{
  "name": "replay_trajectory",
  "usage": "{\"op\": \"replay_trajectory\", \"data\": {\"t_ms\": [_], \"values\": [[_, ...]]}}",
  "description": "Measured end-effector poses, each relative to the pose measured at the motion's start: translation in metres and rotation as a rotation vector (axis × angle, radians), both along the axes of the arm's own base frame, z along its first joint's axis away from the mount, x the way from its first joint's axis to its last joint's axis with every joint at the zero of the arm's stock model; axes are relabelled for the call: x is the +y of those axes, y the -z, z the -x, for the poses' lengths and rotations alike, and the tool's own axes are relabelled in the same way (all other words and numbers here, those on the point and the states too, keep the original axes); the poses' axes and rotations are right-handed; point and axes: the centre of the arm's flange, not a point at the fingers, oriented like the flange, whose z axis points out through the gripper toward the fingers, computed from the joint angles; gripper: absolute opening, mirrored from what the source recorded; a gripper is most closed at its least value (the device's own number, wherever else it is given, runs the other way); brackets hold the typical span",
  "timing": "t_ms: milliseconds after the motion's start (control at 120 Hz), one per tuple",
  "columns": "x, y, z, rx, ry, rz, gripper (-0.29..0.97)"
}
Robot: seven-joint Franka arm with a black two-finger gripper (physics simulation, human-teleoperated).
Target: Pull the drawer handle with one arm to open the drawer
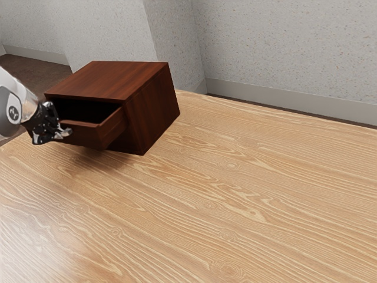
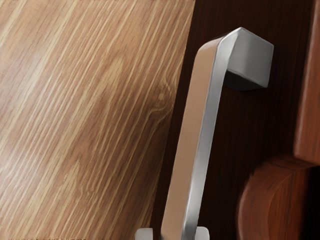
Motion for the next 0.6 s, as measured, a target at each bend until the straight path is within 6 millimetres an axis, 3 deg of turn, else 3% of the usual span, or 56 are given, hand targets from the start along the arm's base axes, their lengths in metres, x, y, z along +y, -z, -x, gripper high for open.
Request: {"op": "replay_trajectory", "data": {"t_ms": [417,517,600], "values": [[-0.009,-0.001,0.052,-0.002,-0.028,0.036,-0.1],[-0.014,-0.006,0.057,-0.01,-0.024,0.035,-0.09],[-0.018,-0.01,0.06,-0.015,-0.017,0.029,-0.02]]}}
